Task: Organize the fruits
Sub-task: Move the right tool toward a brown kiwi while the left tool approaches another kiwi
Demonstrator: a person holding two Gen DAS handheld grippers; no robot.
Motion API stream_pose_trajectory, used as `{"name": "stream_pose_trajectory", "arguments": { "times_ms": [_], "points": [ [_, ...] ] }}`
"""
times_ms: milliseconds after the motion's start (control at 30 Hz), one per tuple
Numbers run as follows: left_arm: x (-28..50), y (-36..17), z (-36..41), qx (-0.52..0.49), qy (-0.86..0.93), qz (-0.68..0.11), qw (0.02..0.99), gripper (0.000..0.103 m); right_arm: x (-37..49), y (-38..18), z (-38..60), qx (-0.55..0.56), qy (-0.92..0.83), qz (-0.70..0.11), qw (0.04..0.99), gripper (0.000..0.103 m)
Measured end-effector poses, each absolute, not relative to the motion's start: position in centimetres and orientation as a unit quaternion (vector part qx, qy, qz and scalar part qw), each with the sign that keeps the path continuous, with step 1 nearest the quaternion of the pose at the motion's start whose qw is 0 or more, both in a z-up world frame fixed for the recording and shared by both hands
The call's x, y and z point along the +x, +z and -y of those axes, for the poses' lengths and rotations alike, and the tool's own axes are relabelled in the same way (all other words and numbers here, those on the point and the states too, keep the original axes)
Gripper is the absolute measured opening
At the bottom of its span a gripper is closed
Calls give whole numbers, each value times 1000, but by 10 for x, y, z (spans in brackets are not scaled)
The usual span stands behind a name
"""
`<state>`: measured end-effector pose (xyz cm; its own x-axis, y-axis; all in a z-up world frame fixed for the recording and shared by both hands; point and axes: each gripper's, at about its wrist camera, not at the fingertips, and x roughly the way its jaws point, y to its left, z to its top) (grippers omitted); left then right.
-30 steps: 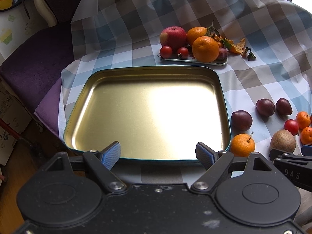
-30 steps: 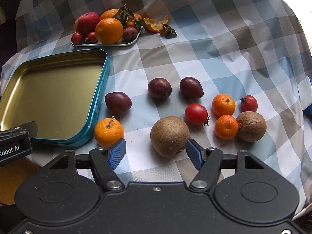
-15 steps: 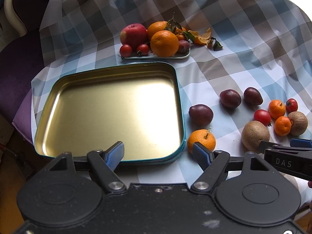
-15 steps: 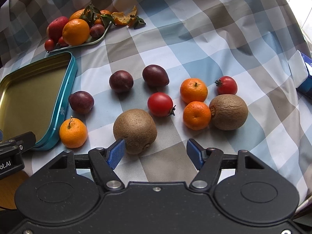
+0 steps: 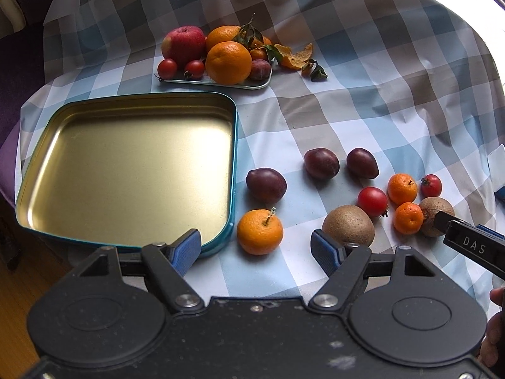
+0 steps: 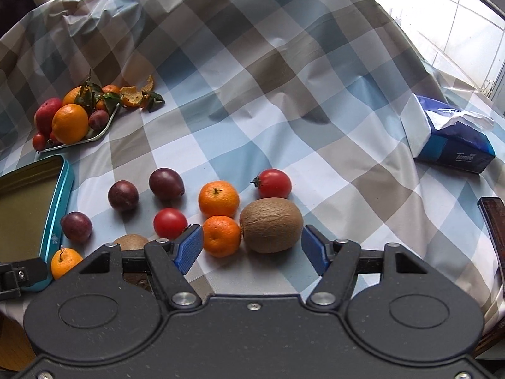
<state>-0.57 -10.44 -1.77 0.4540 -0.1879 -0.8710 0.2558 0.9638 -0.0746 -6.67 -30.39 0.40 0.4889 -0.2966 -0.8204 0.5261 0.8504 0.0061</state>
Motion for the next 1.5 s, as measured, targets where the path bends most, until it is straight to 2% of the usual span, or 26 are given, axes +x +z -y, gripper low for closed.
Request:
{"name": "stream_pose_trajectory", "arguments": {
  "times_ms": [167,300,500,733,900,1267,1400,1500],
  "points": [
    [-5,-22,117,41,-135,-511,848,79,-75,-1,319,145,-260,-439,848,69],
    [-6,-18,121,32,-145,-506,850,79,-79,-7,328,174,-259,-455,834,62],
    [-5,-17,126,47,-160,-499,850,79,-83,-7,327,183,-234,-445,845,62],
    [-1,-25,122,46,-162,-512,842,68,-82,-3,317,148,-226,-432,860,61],
    [3,-28,120,33,-175,-522,834,68,-81,2,311,129,-214,-427,869,59],
    [-2,-28,127,45,-164,-523,835,68,-79,-2,317,162,-205,-426,866,59],
    [-1,-24,129,16,-185,-527,829,68,-76,-5,315,156,-211,-423,867,59],
    [2,-25,140,61,-185,-497,846,67,-70,-4,317,173,-208,-423,865,58]
  ]
}}
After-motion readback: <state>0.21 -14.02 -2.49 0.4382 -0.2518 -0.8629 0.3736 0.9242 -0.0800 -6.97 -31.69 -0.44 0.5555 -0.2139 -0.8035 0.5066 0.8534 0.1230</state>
